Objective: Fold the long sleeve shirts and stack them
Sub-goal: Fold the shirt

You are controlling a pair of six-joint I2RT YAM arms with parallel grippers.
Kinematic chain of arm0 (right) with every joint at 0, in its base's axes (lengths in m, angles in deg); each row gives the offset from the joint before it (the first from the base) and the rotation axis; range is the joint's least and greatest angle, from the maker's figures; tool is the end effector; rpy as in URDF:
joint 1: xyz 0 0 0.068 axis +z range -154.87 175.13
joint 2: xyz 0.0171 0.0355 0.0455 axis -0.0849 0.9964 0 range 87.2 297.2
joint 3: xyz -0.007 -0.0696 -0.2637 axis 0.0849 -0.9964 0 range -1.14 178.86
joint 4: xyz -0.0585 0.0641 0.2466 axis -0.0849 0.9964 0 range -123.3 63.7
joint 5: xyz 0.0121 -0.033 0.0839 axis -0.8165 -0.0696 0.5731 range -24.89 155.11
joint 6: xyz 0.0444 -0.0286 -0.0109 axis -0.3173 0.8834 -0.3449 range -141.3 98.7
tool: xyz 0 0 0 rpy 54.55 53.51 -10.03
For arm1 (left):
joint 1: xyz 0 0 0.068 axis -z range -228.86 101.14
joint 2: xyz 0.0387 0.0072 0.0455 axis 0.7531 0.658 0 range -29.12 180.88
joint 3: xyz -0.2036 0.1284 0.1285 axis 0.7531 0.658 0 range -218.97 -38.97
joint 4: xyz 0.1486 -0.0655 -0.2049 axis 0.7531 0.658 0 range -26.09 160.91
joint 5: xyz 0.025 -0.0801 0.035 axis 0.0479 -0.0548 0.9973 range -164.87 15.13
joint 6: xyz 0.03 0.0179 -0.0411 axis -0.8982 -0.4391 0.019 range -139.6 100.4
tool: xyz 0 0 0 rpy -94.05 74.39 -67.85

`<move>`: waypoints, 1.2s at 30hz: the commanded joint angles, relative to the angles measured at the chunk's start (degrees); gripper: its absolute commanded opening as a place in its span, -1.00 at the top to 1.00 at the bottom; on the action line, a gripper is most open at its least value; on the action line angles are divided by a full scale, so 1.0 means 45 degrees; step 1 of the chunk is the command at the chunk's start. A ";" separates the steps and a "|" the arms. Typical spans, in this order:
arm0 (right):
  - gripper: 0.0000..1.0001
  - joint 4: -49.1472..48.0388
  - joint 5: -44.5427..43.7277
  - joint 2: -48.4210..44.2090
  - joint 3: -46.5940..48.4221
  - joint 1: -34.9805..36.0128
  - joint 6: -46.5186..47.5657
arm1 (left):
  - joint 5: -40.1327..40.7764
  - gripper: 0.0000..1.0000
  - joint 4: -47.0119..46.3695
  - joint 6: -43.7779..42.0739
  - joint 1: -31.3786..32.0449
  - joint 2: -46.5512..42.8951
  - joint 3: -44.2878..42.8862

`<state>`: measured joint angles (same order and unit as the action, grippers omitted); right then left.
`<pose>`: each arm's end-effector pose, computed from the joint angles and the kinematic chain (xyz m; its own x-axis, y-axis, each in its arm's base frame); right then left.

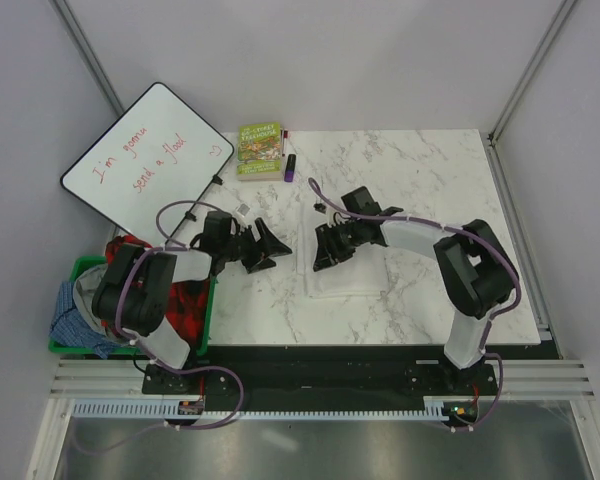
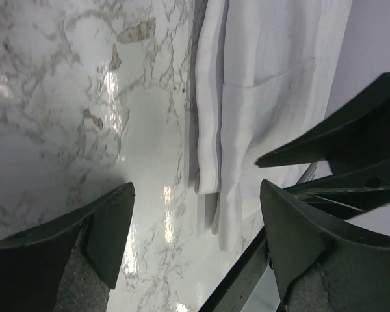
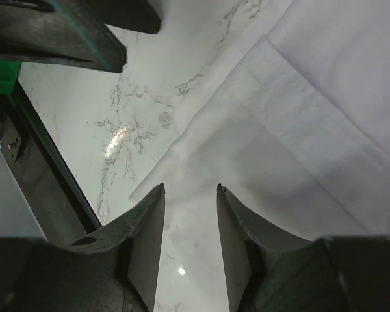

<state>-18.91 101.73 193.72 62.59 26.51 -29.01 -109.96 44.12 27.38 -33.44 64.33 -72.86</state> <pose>0.3058 0.2115 0.1580 -0.8041 -0.3642 -0.4698 -0.5913 0.5710 0.5695 0.2752 -0.0971 0.1302 -0.8912 -0.3749 -0.2556 -0.0118 0.5823 -0.8129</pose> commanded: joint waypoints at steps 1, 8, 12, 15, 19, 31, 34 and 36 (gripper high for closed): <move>0.07 0.1681 0.0085 -0.1813 0.0995 -0.1363 0.1336 | 0.0162 -0.65 -0.0170 -0.1377 0.0011 0.1046 -0.1101; 0.06 0.4416 -0.1495 -0.1387 0.2126 -0.4683 0.3895 | 0.0199 -0.48 -0.1909 -0.0051 0.0830 0.2434 -0.1122; 0.06 0.4808 -0.1985 -0.0802 0.2362 -0.5175 0.4484 | 0.0337 -0.46 -0.2516 0.0613 0.1494 0.3409 -0.1472; 0.07 0.4966 -0.1909 -0.0431 0.2441 -0.5176 0.4583 | 0.0454 -0.46 -0.2945 0.1121 0.1865 0.3957 -0.1707; 0.07 0.4849 -0.1946 0.0020 0.2325 -0.5175 0.4622 | 0.0494 -0.40 -0.3492 0.1591 0.1925 0.4273 -0.1960; 0.10 0.4536 -0.1693 0.0333 0.1894 -0.5175 0.4583 | 0.0356 -0.22 -0.3473 0.1396 0.2062 0.5131 -0.3015; 0.10 0.4517 -0.1595 0.0294 0.1836 -0.5175 0.4505 | 0.0124 -0.13 -0.3181 0.1318 0.2100 0.5541 -0.3716; 0.10 0.4497 -0.1537 0.0294 0.1816 -0.5156 0.4486 | 0.0064 -0.03 -0.3180 0.1298 0.2140 0.5717 -0.3855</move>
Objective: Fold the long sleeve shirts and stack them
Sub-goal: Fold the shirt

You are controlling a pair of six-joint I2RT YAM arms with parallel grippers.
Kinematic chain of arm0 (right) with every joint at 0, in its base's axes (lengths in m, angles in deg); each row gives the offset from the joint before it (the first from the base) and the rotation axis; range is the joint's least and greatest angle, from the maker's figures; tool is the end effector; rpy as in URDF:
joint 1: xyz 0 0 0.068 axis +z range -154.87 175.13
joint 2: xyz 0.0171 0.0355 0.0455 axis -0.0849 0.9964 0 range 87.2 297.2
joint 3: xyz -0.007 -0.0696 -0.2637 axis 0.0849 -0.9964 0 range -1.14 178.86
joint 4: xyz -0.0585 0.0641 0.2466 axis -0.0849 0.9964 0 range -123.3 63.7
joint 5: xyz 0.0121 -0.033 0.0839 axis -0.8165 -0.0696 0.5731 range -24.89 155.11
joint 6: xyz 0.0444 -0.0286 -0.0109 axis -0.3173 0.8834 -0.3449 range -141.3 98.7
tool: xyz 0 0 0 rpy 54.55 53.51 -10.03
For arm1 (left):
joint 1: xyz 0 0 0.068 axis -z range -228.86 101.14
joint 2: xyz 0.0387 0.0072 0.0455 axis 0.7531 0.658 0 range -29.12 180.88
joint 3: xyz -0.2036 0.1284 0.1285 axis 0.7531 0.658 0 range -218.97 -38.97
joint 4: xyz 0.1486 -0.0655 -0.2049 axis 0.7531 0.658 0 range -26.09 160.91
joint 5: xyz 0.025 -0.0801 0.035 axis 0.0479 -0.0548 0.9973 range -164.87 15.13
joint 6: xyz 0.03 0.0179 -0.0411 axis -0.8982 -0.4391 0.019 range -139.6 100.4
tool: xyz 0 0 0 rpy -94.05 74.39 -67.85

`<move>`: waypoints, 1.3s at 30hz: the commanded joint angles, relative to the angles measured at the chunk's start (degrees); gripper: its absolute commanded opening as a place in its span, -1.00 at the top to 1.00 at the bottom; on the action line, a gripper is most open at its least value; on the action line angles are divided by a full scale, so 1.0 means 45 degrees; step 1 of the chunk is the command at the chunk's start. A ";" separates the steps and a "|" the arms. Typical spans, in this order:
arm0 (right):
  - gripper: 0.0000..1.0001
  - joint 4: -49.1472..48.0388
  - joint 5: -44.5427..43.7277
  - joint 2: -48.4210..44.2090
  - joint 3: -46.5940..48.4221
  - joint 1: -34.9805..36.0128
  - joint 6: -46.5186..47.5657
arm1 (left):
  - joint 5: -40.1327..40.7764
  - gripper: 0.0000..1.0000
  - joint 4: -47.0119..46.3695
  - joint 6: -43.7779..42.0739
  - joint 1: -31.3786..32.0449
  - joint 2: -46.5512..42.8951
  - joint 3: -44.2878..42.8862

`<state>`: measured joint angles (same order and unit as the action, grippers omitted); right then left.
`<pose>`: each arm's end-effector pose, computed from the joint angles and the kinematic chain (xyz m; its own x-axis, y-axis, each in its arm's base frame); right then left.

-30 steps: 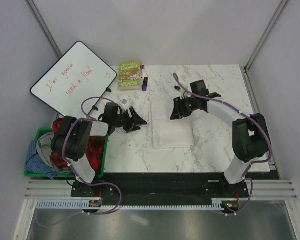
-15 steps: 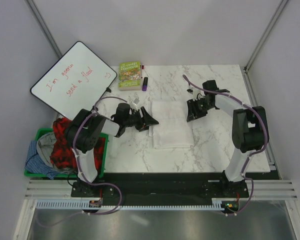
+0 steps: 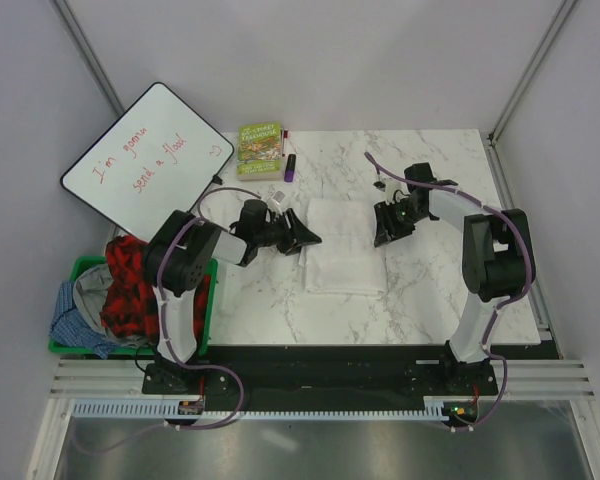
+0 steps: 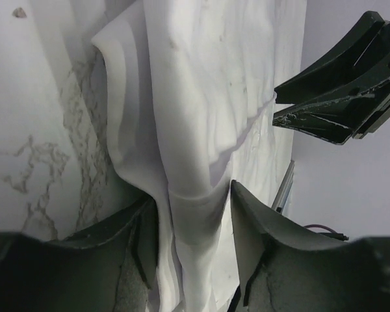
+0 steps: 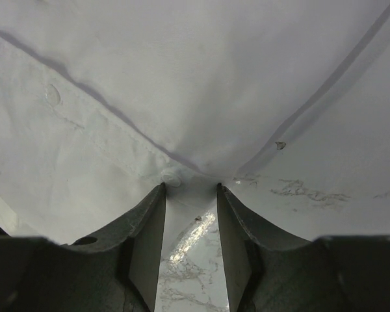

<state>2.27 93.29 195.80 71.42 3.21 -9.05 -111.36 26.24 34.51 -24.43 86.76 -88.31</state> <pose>0.3648 0.0689 0.1681 -0.8606 -0.3110 -0.4033 -0.4645 0.8041 0.3710 0.3352 -0.1755 0.1006 -0.9112 -0.3016 -0.2808 0.1168 0.4645 -0.8778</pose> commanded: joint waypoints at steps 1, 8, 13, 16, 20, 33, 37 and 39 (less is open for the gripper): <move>0.11 -0.0210 0.0358 -0.0168 -0.0147 0.0022 0.0032 | 0.0317 0.01 0.0793 -0.0324 0.0139 0.0773 -0.0596; 0.09 0.0375 0.0670 -0.0985 0.0127 -0.0347 0.0090 | -0.0133 0.96 0.4883 -0.3671 -0.0465 -0.0922 -0.1806; 0.07 0.1215 0.1022 -0.1709 0.0283 -0.1227 0.0537 | 0.1621 0.96 1.2696 -0.8774 -0.0662 -0.2387 -0.6073; 0.07 0.1586 0.1216 -0.2159 0.0283 -0.1735 0.0889 | 0.3976 0.97 1.5942 -1.2476 -0.0488 -0.2586 -0.9097; 0.06 0.1919 0.1665 -0.2549 0.0283 -0.2632 0.1163 | 0.7691 0.97 1.8855 -1.6060 0.0604 -0.2081 -1.2682; 0.06 0.2485 0.3110 -0.2668 -0.0788 -0.3825 0.1009 | 1.4125 0.97 1.8547 -1.9858 0.6776 0.1761 -1.1612; 0.05 0.2817 0.3910 -0.2668 -0.1551 -0.4429 0.0891 | 1.3640 0.95 1.9366 -1.7715 0.8008 0.3483 -1.2802; 0.04 0.3070 0.4145 -0.2687 -0.1883 -0.4645 0.0852 | 1.2995 0.79 1.9990 -1.7066 0.8516 0.3839 -1.3581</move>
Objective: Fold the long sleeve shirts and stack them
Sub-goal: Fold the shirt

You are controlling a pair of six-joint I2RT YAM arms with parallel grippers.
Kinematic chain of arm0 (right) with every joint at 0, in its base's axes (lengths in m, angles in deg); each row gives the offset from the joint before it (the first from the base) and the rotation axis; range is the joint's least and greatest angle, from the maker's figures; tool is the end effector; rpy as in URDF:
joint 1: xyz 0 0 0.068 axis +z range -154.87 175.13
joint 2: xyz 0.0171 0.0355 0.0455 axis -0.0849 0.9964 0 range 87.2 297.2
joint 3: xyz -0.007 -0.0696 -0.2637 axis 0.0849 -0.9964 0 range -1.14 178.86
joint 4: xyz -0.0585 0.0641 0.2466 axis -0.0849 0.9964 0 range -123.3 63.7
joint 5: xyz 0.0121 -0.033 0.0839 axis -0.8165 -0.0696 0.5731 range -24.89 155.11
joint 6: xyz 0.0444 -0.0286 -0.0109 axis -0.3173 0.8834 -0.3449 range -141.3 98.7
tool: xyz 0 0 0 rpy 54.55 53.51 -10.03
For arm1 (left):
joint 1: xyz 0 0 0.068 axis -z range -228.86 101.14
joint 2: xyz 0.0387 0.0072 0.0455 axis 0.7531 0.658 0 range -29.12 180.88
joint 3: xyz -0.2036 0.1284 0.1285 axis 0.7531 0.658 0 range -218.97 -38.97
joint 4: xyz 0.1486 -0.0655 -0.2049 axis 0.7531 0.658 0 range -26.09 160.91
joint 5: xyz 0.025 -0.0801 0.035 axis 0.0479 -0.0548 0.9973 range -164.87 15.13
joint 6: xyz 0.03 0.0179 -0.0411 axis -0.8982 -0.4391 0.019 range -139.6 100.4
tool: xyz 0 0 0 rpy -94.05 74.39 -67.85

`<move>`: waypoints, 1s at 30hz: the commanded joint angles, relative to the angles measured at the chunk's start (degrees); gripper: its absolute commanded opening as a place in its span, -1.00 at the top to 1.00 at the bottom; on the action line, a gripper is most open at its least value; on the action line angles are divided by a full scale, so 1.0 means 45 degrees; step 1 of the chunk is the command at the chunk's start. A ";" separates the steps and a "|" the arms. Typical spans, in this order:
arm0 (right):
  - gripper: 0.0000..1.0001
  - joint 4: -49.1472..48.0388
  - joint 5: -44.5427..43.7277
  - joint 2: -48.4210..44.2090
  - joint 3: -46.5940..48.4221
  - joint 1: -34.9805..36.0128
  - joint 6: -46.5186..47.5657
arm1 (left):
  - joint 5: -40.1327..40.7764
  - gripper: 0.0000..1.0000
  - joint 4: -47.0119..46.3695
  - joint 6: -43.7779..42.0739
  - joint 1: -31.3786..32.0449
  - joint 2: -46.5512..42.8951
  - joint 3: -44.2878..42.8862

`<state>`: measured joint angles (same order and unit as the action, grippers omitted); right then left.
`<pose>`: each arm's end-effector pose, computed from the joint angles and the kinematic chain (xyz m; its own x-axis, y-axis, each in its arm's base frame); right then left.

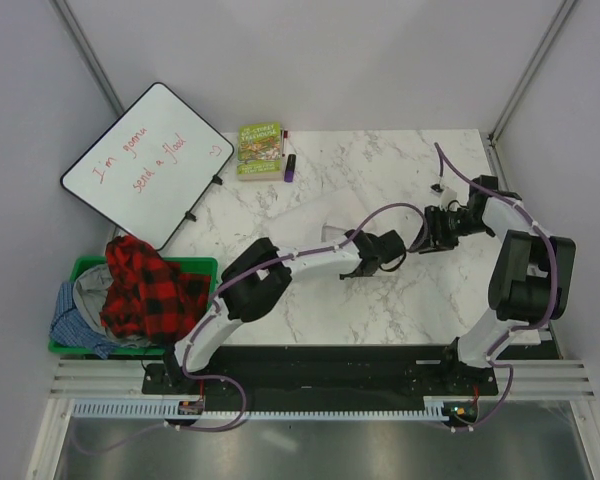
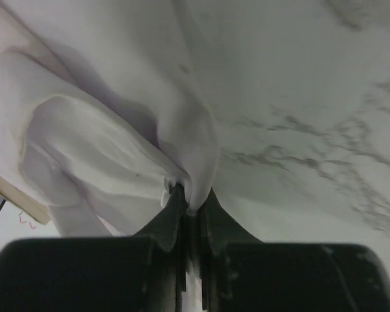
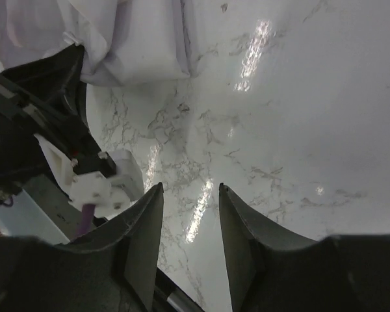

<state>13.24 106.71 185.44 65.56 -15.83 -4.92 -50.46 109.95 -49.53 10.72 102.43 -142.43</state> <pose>0.3175 -0.0373 0.1993 -0.9238 -0.0358 -0.3813 -0.2635 0.7819 0.5650 0.2500 -0.3966 0.1463 -0.0590 0.9975 -0.0388 0.8739 0.0704 0.4810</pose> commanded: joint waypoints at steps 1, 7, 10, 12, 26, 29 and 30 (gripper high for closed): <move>0.04 0.0730 0.1281 -0.0404 -0.0680 -0.0667 -0.0163 | -0.1043 0.58 0.1564 0.2077 0.0843 0.0589 -0.1792; -0.06 0.0751 0.1789 -0.1027 -0.1325 -0.1547 -0.1059 | -0.2861 -0.30 0.2794 0.3291 0.1508 0.0690 -0.3238; -0.15 0.0693 0.1673 -0.1360 -0.1754 -0.1666 -0.1529 | -0.5123 -0.52 0.3401 0.3994 0.1528 0.0125 -0.3844; -0.18 0.0634 0.1788 -0.1401 -0.1930 -0.1666 -0.1901 | -0.6896 -0.56 0.3324 0.4307 0.1508 -0.1045 -0.3845; -0.20 -0.5825 0.1284 0.0121 -0.2830 0.1165 -0.7211 | -1.1439 -0.43 0.0297 0.3586 -0.7239 -0.5522 0.1738; -0.17 -0.6668 0.0873 0.1077 -0.2440 0.1556 -0.8131 | -1.1536 -0.40 0.0082 0.3001 -0.8099 -0.4879 0.1916; -0.15 -0.6787 0.0678 0.1525 -0.2284 0.1654 -0.8268 | -1.1846 -0.37 0.0042 0.2922 -0.8256 -0.4722 0.1936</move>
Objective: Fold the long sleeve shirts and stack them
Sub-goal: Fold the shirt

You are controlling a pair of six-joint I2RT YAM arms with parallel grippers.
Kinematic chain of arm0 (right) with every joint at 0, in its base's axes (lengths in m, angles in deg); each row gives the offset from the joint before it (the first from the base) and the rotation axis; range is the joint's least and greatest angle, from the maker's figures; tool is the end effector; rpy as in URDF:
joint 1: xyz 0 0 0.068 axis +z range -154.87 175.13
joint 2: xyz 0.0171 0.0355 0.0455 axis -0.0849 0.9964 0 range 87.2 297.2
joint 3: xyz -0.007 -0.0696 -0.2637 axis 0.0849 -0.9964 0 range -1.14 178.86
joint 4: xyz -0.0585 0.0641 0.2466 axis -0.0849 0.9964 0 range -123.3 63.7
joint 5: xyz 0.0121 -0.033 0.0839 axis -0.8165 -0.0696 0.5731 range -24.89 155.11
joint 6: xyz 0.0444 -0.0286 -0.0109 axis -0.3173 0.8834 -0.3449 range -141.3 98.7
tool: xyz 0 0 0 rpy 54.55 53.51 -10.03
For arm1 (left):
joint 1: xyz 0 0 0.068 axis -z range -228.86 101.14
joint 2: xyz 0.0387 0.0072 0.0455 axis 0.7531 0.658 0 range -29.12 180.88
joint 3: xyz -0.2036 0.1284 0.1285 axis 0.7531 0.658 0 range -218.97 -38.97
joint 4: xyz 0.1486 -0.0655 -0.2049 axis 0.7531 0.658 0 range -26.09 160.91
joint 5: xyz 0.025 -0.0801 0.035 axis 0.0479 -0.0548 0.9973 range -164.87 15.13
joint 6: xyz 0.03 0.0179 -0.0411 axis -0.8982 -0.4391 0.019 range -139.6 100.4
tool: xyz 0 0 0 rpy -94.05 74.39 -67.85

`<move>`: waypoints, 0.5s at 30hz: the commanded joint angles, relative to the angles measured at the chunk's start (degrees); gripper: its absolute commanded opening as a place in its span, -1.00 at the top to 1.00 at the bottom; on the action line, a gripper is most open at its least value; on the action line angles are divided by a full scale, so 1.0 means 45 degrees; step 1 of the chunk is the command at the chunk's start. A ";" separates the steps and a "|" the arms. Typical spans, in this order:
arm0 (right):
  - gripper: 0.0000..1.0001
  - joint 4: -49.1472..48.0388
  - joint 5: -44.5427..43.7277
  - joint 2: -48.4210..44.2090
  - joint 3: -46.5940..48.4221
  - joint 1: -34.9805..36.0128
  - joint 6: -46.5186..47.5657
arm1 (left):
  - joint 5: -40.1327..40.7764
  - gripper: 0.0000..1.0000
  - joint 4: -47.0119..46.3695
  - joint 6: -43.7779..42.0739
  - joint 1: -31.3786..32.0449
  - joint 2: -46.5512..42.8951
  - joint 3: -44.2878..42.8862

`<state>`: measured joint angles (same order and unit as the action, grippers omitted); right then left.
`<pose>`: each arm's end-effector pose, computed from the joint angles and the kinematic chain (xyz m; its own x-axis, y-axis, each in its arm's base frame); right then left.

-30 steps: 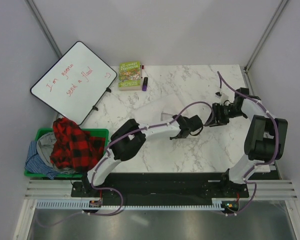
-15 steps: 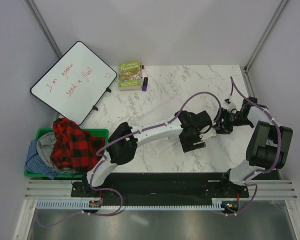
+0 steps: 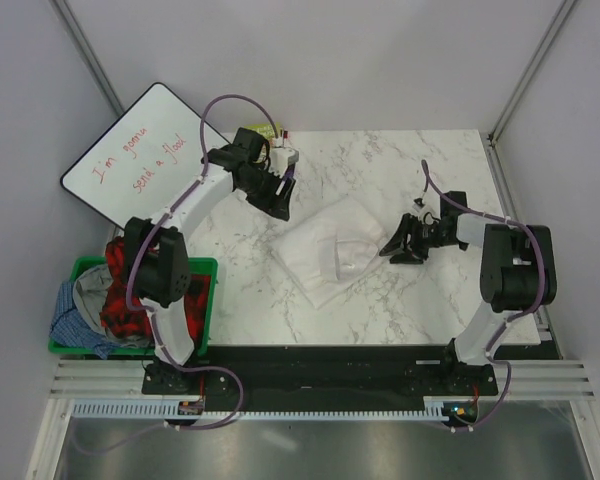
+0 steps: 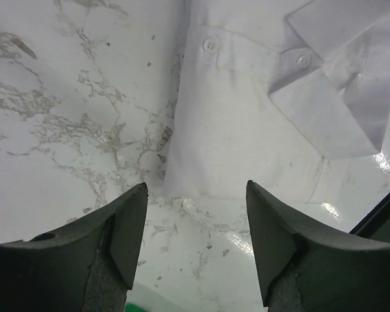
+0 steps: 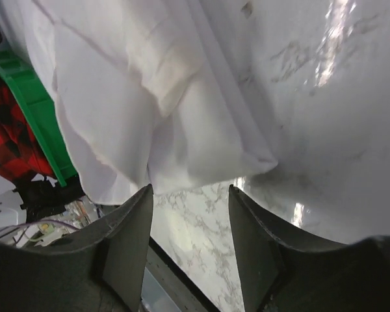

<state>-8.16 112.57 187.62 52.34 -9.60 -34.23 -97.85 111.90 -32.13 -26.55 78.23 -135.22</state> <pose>0.3101 0.0008 0.1418 -0.9623 0.2315 -0.1429 0.0464 0.6574 0.7521 0.3700 -0.1668 0.2856 -0.6588 0.4861 -0.5742 0.6944 0.6865 -0.2156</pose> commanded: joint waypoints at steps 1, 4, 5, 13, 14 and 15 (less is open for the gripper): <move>-0.11 -0.2111 -0.0780 0.1237 0.0927 0.0309 -0.1911 | -0.1377 -0.36 -0.0468 -0.0964 -0.0189 0.0907 0.0392; 0.18 -0.2501 -0.1444 0.1940 0.1667 0.0329 -0.2010 | -0.1455 -0.33 -0.0741 -0.1257 -0.0230 0.1221 0.0704; 0.34 -0.2483 -0.1813 0.2135 0.1962 0.0348 -0.1816 | -0.1533 -0.31 -0.0839 -0.1354 -0.0211 0.1397 0.0975; 0.49 -0.1431 -0.2383 0.4947 0.7558 0.1772 0.0449 | -0.2763 -0.06 -0.2318 -0.0751 0.1715 0.1107 0.3650; 0.29 -0.1099 -0.2286 0.5182 0.8092 0.1948 0.0606 | -0.2803 -0.04 -0.2672 -0.0247 0.2206 0.1028 0.4331; 0.18 -0.1019 -0.2189 0.5474 0.8562 0.2124 0.0646 | -0.2861 -0.04 -0.2965 -0.0029 0.2772 0.0911 0.4589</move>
<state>-14.32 103.15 208.82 80.53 -4.40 -36.39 -105.85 105.06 -35.32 -23.34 84.92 -120.14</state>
